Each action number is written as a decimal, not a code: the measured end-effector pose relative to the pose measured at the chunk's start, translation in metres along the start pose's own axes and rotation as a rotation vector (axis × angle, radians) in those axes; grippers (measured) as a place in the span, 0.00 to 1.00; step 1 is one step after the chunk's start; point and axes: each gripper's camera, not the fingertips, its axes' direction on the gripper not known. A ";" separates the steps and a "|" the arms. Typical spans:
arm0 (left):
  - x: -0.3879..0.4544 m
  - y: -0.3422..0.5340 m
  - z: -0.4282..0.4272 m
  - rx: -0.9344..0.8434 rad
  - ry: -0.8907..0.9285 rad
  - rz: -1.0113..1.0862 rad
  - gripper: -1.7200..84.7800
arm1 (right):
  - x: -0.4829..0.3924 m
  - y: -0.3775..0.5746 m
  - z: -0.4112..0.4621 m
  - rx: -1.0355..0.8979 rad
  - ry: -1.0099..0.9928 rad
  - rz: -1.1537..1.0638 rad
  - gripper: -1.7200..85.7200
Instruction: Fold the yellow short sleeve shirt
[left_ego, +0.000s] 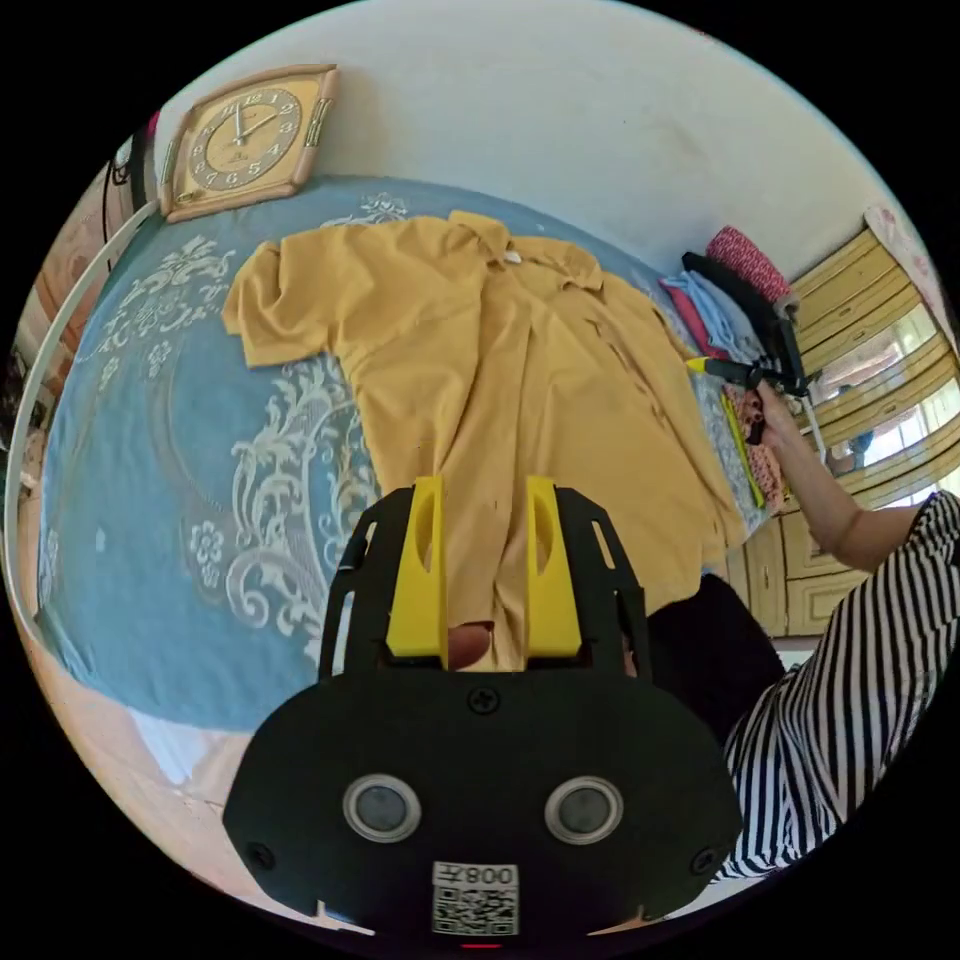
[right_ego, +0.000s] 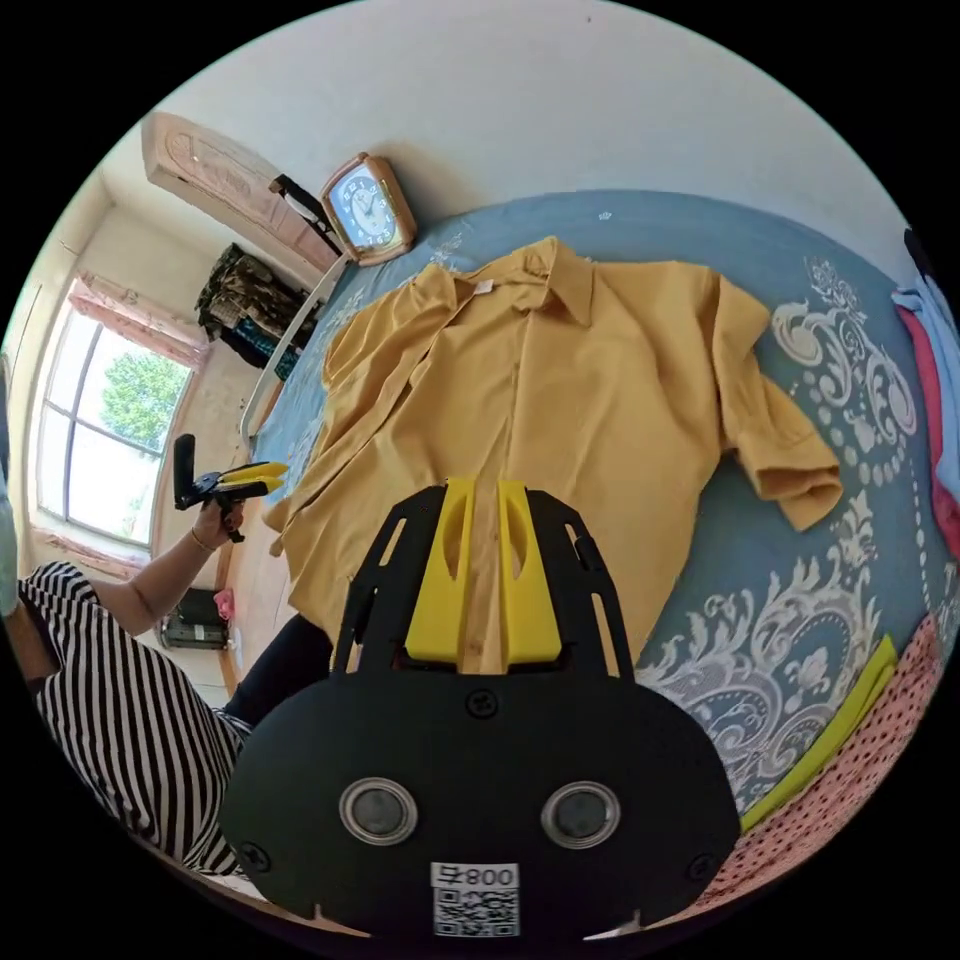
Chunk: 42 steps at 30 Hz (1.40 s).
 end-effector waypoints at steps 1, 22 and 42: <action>0.003 0.020 0.002 -0.028 -0.044 -0.033 0.16 | -0.009 0.018 0.002 -0.025 -0.033 0.005 0.05; -0.025 0.157 -0.010 0.082 -0.148 -0.127 0.04 | -0.072 0.159 -0.001 -0.198 -0.025 0.094 0.09; -0.094 0.277 0.093 -0.032 0.123 -0.574 0.06 | 0.023 0.213 -0.017 -0.084 0.078 0.524 0.04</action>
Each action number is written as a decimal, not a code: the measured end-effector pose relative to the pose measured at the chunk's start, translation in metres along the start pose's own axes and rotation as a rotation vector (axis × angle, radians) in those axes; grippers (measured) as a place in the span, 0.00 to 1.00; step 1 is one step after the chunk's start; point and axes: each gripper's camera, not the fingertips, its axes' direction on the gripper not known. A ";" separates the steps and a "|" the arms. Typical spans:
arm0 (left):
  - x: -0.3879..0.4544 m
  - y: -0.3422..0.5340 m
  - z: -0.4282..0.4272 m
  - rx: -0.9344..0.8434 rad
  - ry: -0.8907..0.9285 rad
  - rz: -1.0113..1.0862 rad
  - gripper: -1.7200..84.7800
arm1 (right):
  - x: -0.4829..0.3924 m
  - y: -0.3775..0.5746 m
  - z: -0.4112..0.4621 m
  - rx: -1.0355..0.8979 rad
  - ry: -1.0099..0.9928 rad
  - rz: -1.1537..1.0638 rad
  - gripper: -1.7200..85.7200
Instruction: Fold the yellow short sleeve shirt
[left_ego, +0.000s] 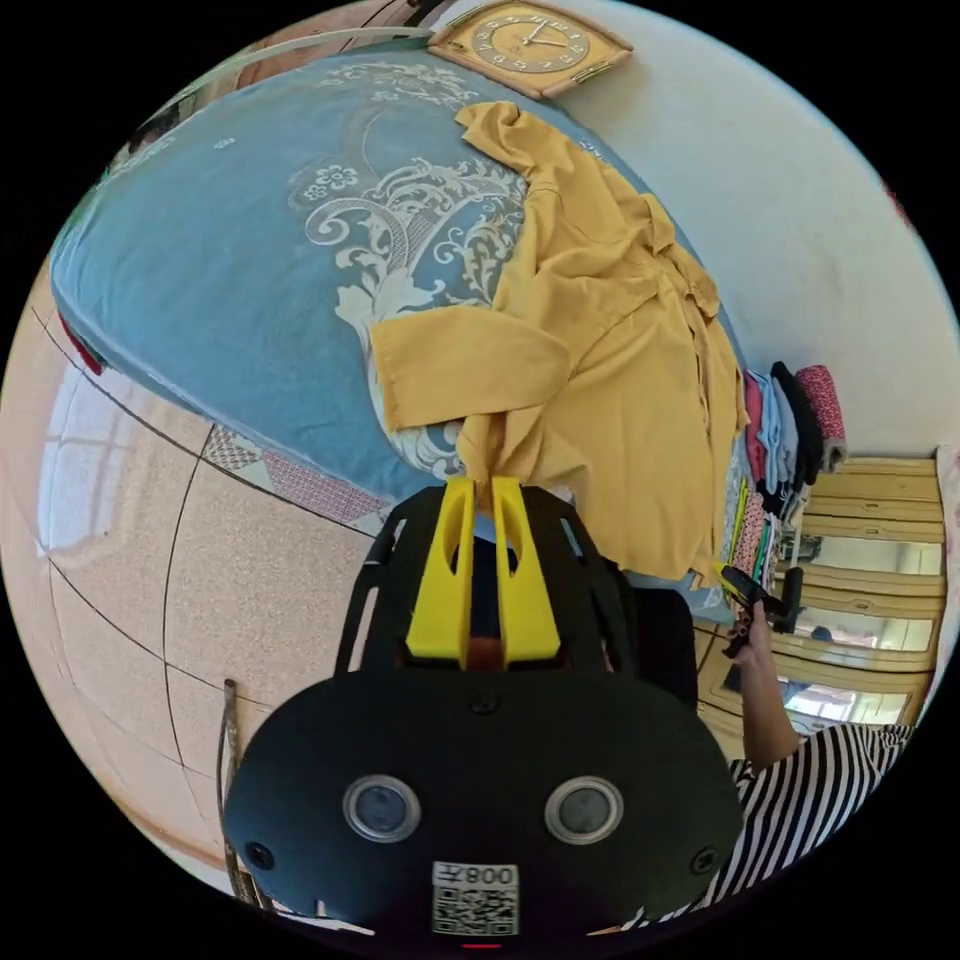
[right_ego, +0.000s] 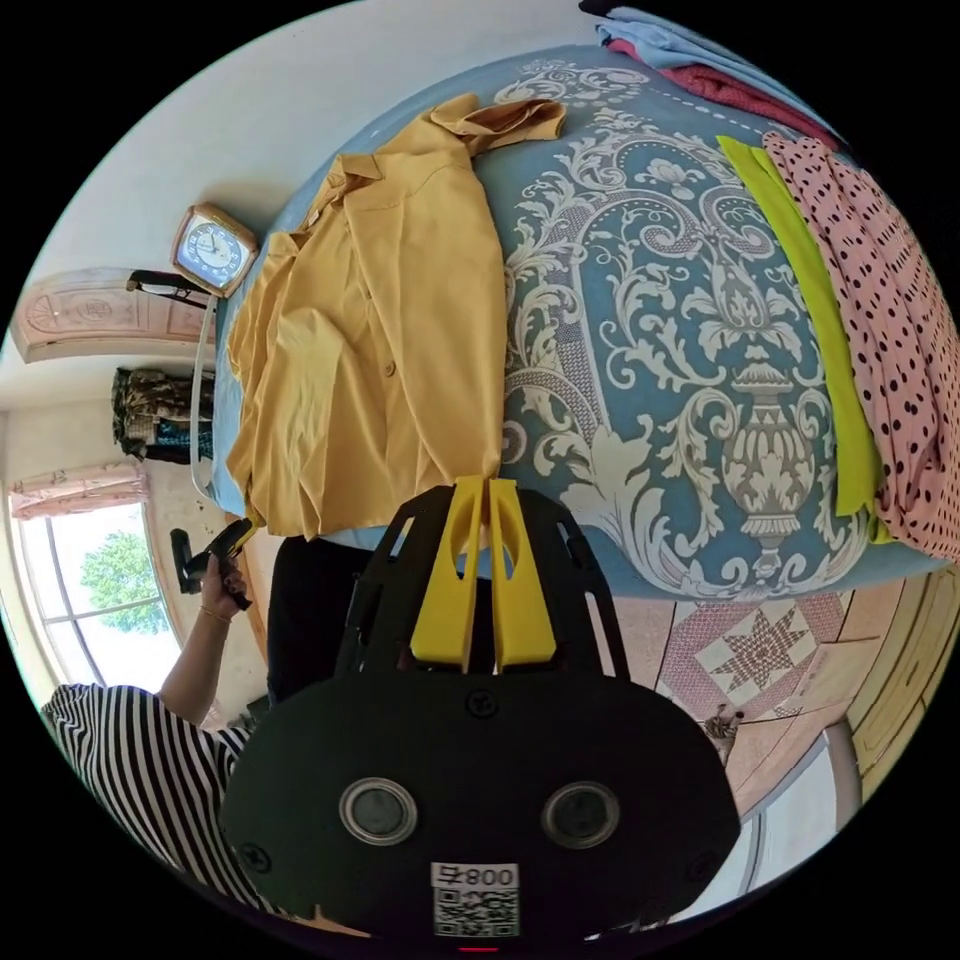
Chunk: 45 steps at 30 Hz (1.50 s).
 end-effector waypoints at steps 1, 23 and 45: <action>-0.005 0.004 -0.005 0.021 0.036 0.002 0.05 | -0.001 -0.002 0.001 -0.016 0.008 -0.006 0.03; -0.027 0.063 -0.021 0.153 -0.130 0.104 0.12 | 0.057 -0.017 -0.011 0.002 0.176 0.108 0.08; 0.060 0.012 0.073 0.046 -0.387 0.517 0.03 | -0.201 -0.311 0.214 -0.029 -0.231 -0.376 0.10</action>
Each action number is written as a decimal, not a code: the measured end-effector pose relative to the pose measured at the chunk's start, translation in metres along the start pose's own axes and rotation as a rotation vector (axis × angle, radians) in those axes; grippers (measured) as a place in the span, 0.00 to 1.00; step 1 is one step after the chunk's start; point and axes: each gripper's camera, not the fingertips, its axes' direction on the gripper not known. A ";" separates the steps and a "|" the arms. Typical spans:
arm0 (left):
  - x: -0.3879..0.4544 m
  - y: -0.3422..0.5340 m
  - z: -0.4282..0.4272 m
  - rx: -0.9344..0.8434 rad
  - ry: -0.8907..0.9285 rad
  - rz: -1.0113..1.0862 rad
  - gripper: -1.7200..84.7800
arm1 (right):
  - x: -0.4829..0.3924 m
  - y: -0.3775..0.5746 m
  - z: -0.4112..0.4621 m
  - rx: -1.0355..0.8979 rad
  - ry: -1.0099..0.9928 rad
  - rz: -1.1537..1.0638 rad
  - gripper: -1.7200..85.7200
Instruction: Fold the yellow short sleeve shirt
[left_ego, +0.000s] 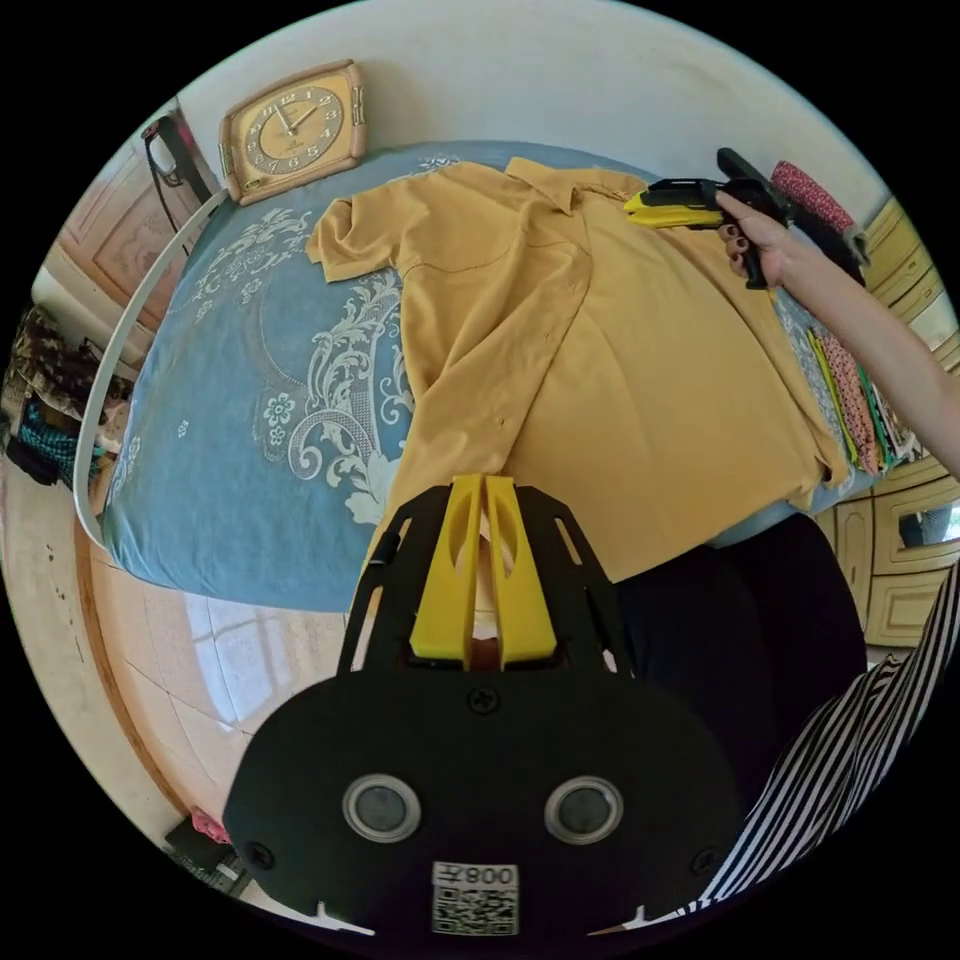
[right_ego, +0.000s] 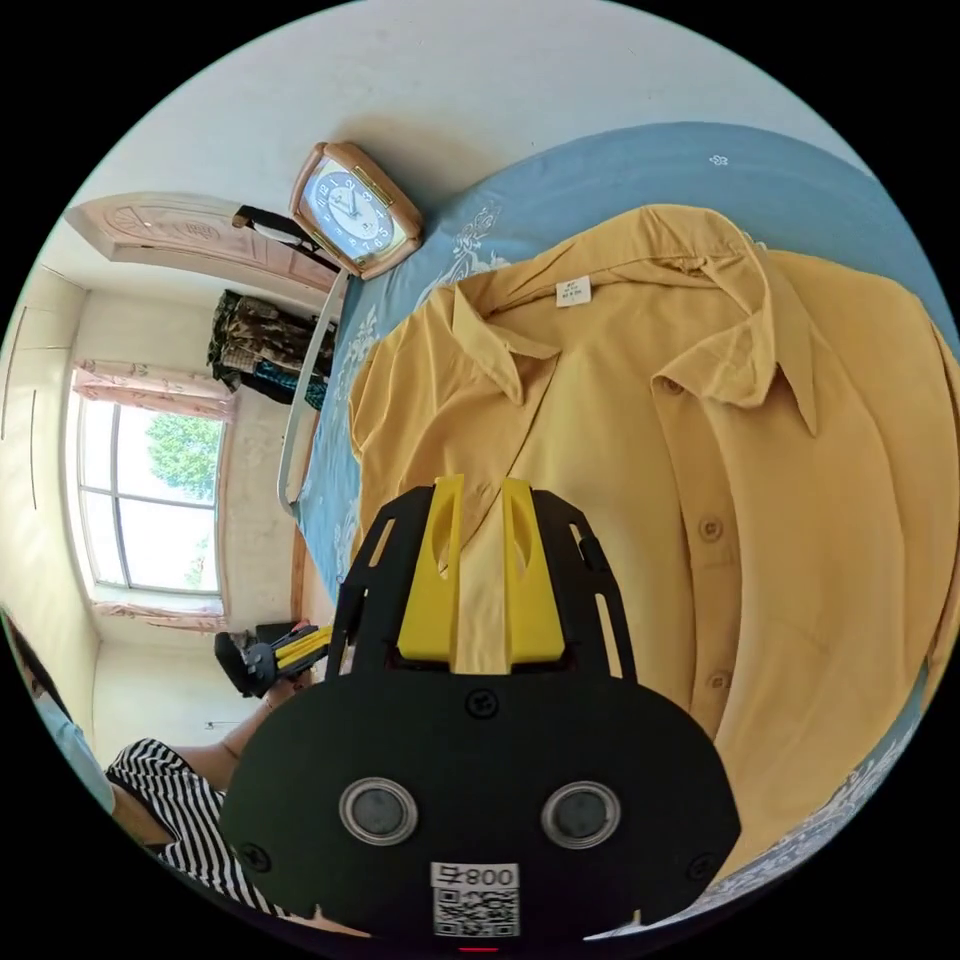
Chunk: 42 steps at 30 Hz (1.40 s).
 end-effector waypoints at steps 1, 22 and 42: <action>-0.002 0.000 -0.004 0.023 0.026 -0.007 0.03 | 0.000 -0.010 0.008 0.009 0.026 -0.009 0.10; -0.029 -0.019 -0.017 0.013 0.183 0.034 0.03 | -0.028 -0.084 0.152 -0.029 0.587 -0.331 0.03; -0.067 -0.053 -0.044 0.067 0.439 0.127 0.03 | -0.034 -0.110 0.137 0.077 0.566 -0.449 0.02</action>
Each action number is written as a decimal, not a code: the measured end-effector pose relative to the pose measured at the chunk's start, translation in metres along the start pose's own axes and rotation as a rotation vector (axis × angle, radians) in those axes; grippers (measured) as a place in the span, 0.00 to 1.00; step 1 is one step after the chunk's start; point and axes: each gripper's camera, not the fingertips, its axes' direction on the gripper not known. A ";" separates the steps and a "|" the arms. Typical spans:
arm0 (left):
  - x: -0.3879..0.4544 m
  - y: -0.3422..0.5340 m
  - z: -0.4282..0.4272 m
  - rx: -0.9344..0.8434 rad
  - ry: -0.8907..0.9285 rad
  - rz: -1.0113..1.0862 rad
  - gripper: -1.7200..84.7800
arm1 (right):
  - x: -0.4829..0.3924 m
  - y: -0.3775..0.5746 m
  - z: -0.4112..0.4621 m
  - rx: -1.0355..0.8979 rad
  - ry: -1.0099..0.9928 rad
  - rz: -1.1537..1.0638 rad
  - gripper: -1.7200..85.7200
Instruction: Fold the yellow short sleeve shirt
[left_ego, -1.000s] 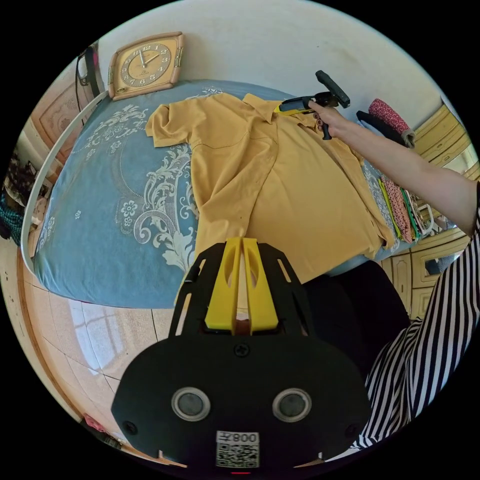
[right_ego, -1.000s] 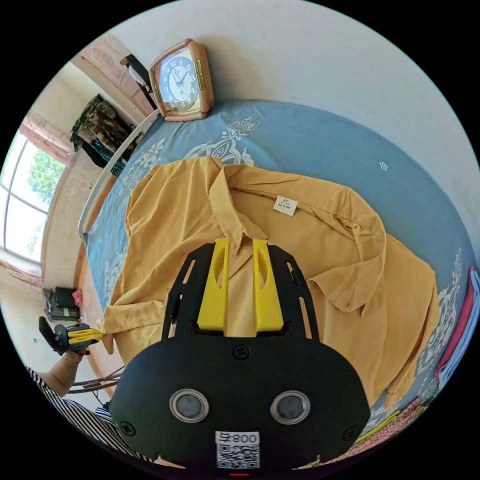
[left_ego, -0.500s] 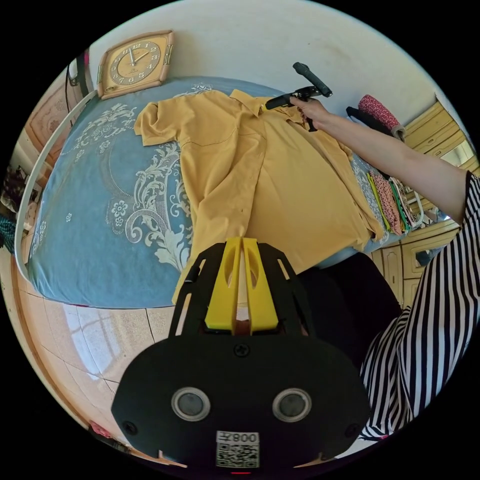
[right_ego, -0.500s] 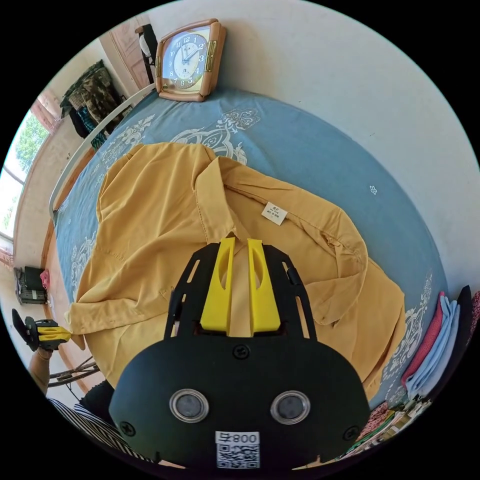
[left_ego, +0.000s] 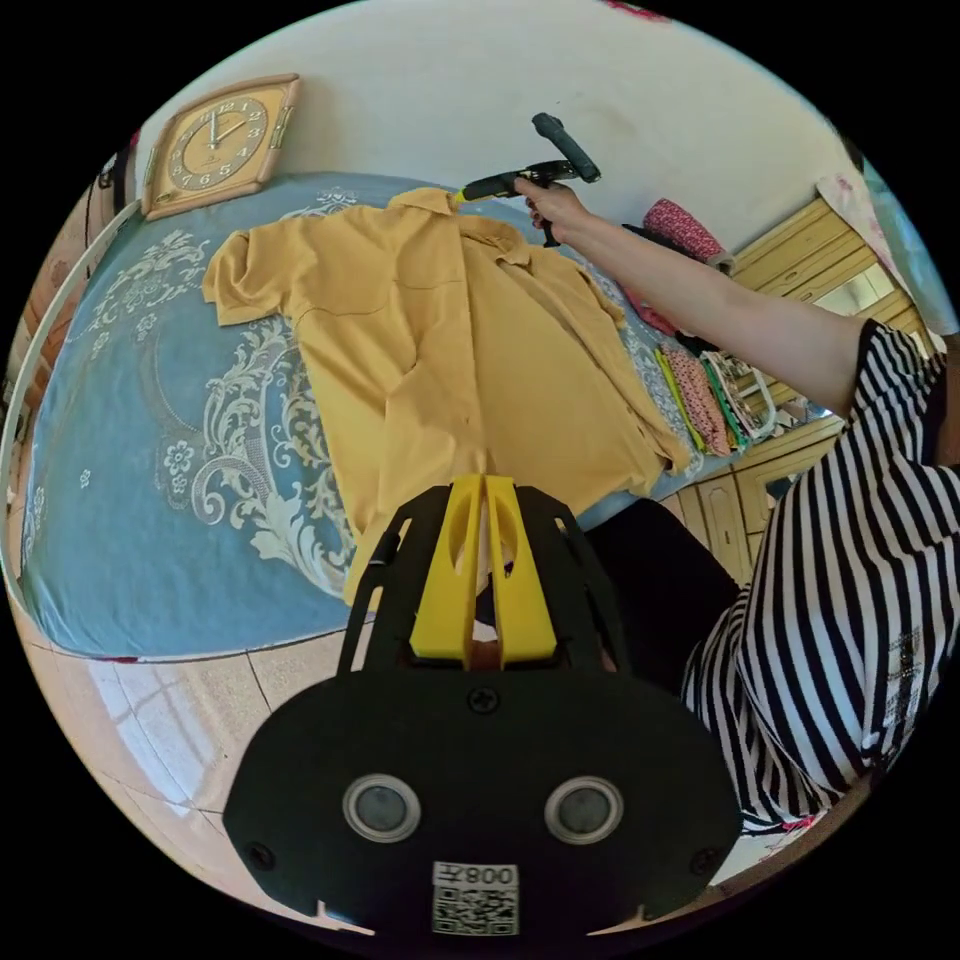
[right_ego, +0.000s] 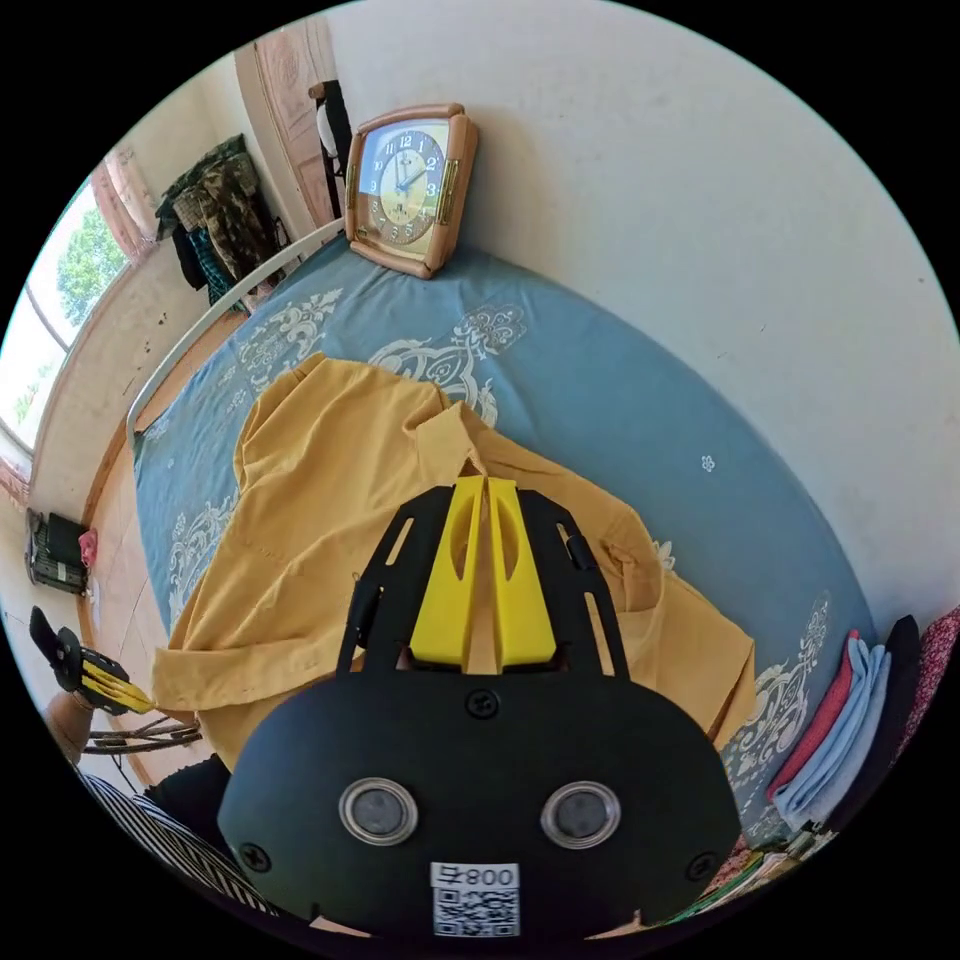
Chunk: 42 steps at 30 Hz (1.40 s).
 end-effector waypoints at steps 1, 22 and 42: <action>0.001 -0.006 -0.001 0.009 0.074 0.027 0.03 | 0.005 -0.007 -0.011 0.017 0.001 0.000 0.02; 0.044 -0.086 0.086 -0.034 0.489 0.098 0.10 | 0.147 0.101 -0.012 -0.184 -0.081 0.137 0.09; 0.000 -0.085 0.035 -0.062 -0.197 -0.334 0.09 | -0.026 0.329 -0.025 -0.516 -0.663 -0.223 0.14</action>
